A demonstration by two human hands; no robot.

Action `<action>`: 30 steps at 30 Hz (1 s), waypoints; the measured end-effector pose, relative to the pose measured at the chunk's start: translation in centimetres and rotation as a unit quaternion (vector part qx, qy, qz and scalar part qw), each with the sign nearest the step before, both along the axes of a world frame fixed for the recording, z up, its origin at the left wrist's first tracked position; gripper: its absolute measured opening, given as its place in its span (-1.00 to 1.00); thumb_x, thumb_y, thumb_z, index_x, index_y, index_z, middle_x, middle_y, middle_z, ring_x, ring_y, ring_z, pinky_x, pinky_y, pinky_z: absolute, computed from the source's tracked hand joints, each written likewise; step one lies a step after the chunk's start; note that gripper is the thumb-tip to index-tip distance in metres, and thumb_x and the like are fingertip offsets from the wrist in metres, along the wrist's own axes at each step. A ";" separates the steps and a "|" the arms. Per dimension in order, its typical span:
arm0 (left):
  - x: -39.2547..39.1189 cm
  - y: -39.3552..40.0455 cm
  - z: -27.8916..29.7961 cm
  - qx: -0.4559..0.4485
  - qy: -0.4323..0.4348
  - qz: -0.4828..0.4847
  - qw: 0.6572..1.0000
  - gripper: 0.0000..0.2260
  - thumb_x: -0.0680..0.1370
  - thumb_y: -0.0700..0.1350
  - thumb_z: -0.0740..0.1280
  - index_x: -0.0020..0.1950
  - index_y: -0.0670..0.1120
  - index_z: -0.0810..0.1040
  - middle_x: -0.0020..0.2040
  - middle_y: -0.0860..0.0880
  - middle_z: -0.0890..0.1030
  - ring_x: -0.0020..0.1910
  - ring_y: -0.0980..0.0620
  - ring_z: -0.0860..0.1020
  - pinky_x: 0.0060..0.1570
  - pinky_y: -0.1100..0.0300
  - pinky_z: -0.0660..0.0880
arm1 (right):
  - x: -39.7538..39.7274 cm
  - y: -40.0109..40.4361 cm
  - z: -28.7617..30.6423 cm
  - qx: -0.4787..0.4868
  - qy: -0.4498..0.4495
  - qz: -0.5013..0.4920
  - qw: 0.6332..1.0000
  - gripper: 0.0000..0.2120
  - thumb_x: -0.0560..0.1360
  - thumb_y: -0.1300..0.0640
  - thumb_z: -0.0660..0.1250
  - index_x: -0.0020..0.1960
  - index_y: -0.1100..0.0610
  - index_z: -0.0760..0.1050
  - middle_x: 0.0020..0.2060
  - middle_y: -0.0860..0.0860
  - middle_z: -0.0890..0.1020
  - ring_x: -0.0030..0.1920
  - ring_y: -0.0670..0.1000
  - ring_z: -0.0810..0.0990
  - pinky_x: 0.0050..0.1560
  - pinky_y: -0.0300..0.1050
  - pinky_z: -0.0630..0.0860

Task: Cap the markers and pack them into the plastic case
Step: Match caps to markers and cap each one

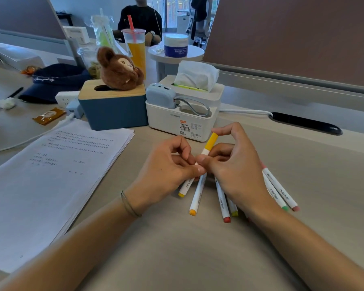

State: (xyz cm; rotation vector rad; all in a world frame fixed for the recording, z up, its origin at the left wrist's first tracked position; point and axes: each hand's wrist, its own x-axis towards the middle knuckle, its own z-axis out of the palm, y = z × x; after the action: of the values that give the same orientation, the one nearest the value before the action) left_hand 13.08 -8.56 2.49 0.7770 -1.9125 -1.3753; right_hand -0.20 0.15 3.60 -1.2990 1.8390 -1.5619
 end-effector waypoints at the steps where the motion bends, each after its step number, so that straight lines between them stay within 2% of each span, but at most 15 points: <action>1: 0.0 0.0 0.0 -0.005 -0.002 -0.003 1.000 -0.67 0.38 -0.37 0.55 -0.22 -0.16 0.40 -0.18 -0.29 0.65 -0.18 -0.28 0.68 -0.11 -0.04 0.68 | 0.0 0.0 0.1 -0.002 0.002 -0.001 1.000 -0.54 0.43 0.26 0.56 0.16 -0.03 0.41 -0.34 0.02 0.69 -0.36 -0.02 0.68 -0.26 -0.19 0.64; 8: -0.2 0.4 0.2 -0.029 -0.014 -0.001 0.999 -0.66 0.40 -0.37 0.54 -0.31 -0.15 0.39 -0.23 -0.27 0.63 -0.25 -0.11 0.69 -0.22 0.26 0.62 | -0.1 0.1 -0.1 -0.012 0.032 -0.022 0.999 -0.52 0.41 0.31 0.57 0.04 -0.12 0.41 -0.37 0.05 0.67 -0.40 0.02 0.63 -0.27 0.00 0.65; 10: -0.1 0.6 0.4 -0.041 -0.025 -0.004 0.999 -0.66 0.40 -0.37 0.53 -0.32 -0.13 0.38 -0.26 -0.24 0.62 -0.29 -0.04 0.67 -0.24 0.29 0.60 | -0.1 0.0 -0.2 -0.014 0.037 -0.029 0.999 -0.53 0.40 0.32 0.57 0.02 -0.11 0.42 -0.38 0.06 0.66 -0.42 0.00 0.60 -0.29 -0.01 0.64; 12: -0.1 0.5 0.4 -0.045 -0.031 -0.008 0.998 -0.66 0.42 -0.34 0.53 -0.31 -0.12 0.38 -0.27 -0.24 0.60 -0.31 -0.03 0.65 -0.23 0.23 0.62 | -0.3 -0.1 -0.2 -0.005 0.027 -0.013 1.000 -0.57 0.43 0.33 0.54 0.07 -0.11 0.48 -0.39 0.06 0.66 -0.43 -0.05 0.56 -0.32 -0.09 0.61; 15: 0.1 0.2 0.3 -0.047 -0.053 0.001 0.998 -0.68 0.44 -0.24 0.54 -0.30 -0.08 0.40 -0.26 -0.27 0.60 -0.24 -0.27 0.66 -0.14 -0.13 0.65 | -1.2 -0.1 0.4 0.043 0.008 0.039 0.998 -0.69 0.55 0.28 0.43 0.19 -0.06 0.55 -0.36 0.05 0.71 -0.36 -0.04 0.67 -0.24 -0.15 0.64; 16: 0.1 0.1 0.2 -0.052 -0.072 0.012 0.996 -0.68 0.43 -0.21 0.55 -0.30 -0.06 0.41 -0.27 -0.27 0.61 -0.24 -0.31 0.65 -0.11 -0.20 0.63 | -1.7 -0.2 0.8 0.064 0.001 0.049 0.997 -0.74 0.58 0.26 0.39 0.19 -0.03 0.57 -0.35 0.05 0.72 -0.34 0.00 0.70 -0.23 -0.15 0.64; 18: 0.2 -0.4 0.0 -0.094 -0.138 0.045 0.985 -0.70 0.41 -0.14 0.56 -0.31 -0.04 0.42 -0.34 -0.18 0.62 -0.30 -0.17 0.63 -0.18 0.01 0.62 | -3.0 -0.1 1.7 0.107 0.011 0.047 0.993 -0.83 0.61 0.25 0.34 0.12 0.04 0.61 -0.33 0.08 0.73 -0.33 0.05 0.71 -0.25 -0.16 0.64; 20: 0.4 -0.6 0.0 -0.151 -0.210 0.062 0.964 -0.74 0.42 -0.09 0.54 -0.31 -0.02 0.45 -0.42 -0.01 0.57 -0.44 0.07 0.51 -0.38 0.29 0.48 | -4.4 0.1 2.7 0.154 0.051 0.036 0.986 -0.86 0.61 0.26 0.33 0.03 0.08 0.64 -0.34 0.08 0.72 -0.35 0.03 0.70 -0.28 -0.19 0.64; 22: 0.6 -0.4 0.1 -0.174 -0.263 0.052 0.948 -0.77 0.42 -0.09 0.52 -0.29 0.01 0.48 -0.41 0.07 0.52 -0.43 0.15 0.45 -0.43 0.42 0.39 | -5.7 0.5 3.5 0.194 0.076 0.036 0.977 -0.86 0.61 0.24 0.32 -0.02 0.11 0.65 -0.35 0.09 0.72 -0.37 0.00 0.68 -0.33 -0.23 0.60; 24: 0.5 -0.2 0.0 -0.185 -0.304 0.048 0.933 -0.80 0.44 -0.08 0.50 -0.28 0.00 0.49 -0.34 0.06 0.55 -0.37 0.14 0.46 -0.39 0.44 0.39 | -6.7 1.0 3.9 0.229 0.099 0.042 0.968 -0.85 0.62 0.22 0.32 -0.05 0.12 0.66 -0.36 0.08 0.71 -0.38 -0.04 0.66 -0.33 -0.24 0.55; 27: 0.1 0.2 0.2 -0.200 -0.345 0.050 0.916 -0.82 0.45 -0.04 0.48 -0.26 0.00 0.51 -0.31 0.04 0.57 -0.34 0.12 0.48 -0.44 0.39 0.33 | -7.6 1.7 3.7 0.279 0.119 0.045 0.952 -0.84 0.61 0.20 0.32 -0.08 0.11 0.66 -0.38 0.05 0.71 -0.37 -0.06 0.66 -0.30 -0.20 0.56; 30: -0.5 0.9 0.7 -0.222 -0.369 0.072 0.900 -0.84 0.47 0.02 0.43 -0.24 0.02 0.51 -0.31 0.04 0.55 -0.32 0.11 0.49 -0.39 0.26 0.33 | -8.0 2.6 3.2 0.299 0.125 0.046 0.945 -0.83 0.60 0.18 0.33 -0.10 0.10 0.67 -0.38 0.03 0.71 -0.37 -0.07 0.66 -0.29 -0.19 0.57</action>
State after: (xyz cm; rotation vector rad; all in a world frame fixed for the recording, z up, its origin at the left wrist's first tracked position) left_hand 12.60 -7.70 3.15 1.2836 -2.5359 -0.5166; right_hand -8.23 2.78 6.78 -1.2928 2.1330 -0.7109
